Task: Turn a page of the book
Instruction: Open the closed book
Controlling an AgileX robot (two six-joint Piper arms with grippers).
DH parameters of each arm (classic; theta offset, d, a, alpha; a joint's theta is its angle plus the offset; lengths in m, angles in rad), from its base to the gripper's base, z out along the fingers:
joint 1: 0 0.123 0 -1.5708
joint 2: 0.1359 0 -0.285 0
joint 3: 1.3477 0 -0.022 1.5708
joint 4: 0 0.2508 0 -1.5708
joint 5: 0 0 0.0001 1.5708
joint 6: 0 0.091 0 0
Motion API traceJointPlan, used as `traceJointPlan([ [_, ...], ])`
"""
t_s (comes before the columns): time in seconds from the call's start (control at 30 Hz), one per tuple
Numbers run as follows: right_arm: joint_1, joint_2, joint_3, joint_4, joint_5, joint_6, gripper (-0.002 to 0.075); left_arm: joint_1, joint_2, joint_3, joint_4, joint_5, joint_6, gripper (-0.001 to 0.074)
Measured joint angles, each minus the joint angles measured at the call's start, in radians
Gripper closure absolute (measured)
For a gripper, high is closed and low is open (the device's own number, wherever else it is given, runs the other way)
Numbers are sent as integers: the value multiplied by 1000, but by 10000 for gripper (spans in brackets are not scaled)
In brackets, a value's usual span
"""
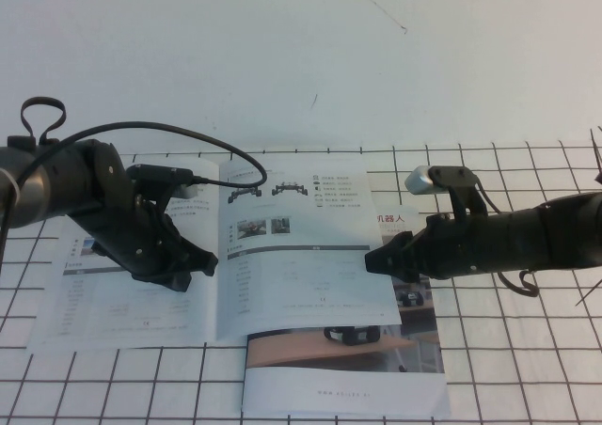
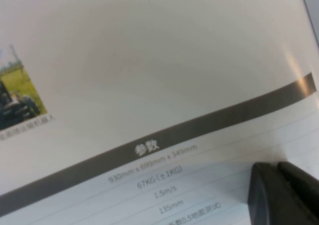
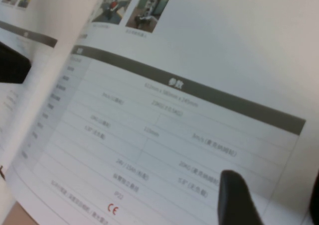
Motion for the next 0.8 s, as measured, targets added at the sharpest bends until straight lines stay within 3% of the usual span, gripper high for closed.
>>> traceJointPlan([
  [0.23,0,0,0,2,0,-2,398,0,0,0,-29,-11,17,737],
  [0.6,2,0,0,4,0,-2,398,0,2,0,-410,-71,328,737],
  [0.8,2,0,0,4,0,-6,398,0,26,-1,-461,-90,369,737],
])
